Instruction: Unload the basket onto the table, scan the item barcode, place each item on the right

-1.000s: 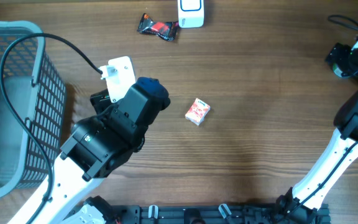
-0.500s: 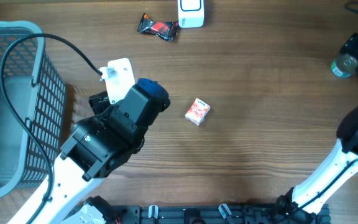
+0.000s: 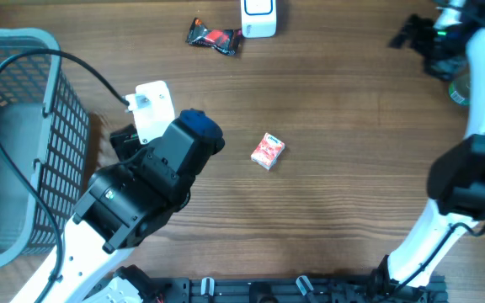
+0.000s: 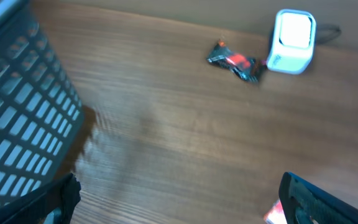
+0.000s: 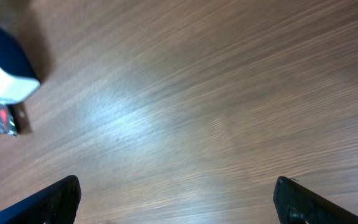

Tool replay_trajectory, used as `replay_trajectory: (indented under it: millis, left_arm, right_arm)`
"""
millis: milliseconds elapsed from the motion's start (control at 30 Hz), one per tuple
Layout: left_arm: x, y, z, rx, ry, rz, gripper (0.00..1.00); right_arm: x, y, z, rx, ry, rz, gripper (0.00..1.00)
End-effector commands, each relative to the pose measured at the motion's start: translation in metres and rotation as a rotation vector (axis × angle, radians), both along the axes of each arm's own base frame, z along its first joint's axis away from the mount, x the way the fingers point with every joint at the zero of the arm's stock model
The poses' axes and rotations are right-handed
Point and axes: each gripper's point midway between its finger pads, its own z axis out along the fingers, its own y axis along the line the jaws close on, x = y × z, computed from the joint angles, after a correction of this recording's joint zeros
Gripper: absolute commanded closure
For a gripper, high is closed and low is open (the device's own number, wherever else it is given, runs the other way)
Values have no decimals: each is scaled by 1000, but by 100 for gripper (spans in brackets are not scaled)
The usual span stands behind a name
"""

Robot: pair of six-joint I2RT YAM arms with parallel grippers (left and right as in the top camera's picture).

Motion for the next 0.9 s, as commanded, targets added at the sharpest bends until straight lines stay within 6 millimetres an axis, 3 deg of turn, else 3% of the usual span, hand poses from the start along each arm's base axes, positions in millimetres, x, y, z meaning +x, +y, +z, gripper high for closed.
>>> replay_trajectory:
  millis: [0,67,133,267,367,467,567,667,733,767,867]
  left_arm:
    - [-6,-28,-24,13,138,-188,0]
    - [-6,-22,-35,5,176,-123,0]
    - [-5,0,-39,-27,164,52,0]
    - [-1,23,-32,-74,111,188,0]
    - [-3,32,-20,-101,68,207,0]
    - [-10,42,-5,-81,27,185,0]
    - [-18,51,7,-67,-15,183,0]
    - [-25,64,19,-58,-65,211,0]
    - [-28,69,25,-58,-89,224,0]
    - [-30,72,27,-57,-101,230,0]
    - [-33,77,31,-53,-117,241,0]
  right_arm:
    - [1,35,3,-36,24,-38,0]
    - [-4,57,1,-56,37,67,0]
    - [-17,75,-3,-121,59,272,0]
    - [-39,88,-9,-240,127,495,0]
    - [-60,109,-11,-213,159,701,0]
    - [-79,148,-6,-52,116,922,0]
    - [-99,171,-4,63,117,1025,2]
    - [-110,179,-12,82,161,1044,11]
    - [-116,184,-22,70,188,1066,10]
    - [-118,186,-30,44,203,1078,0]
    - [-120,194,-59,-34,238,1093,0]
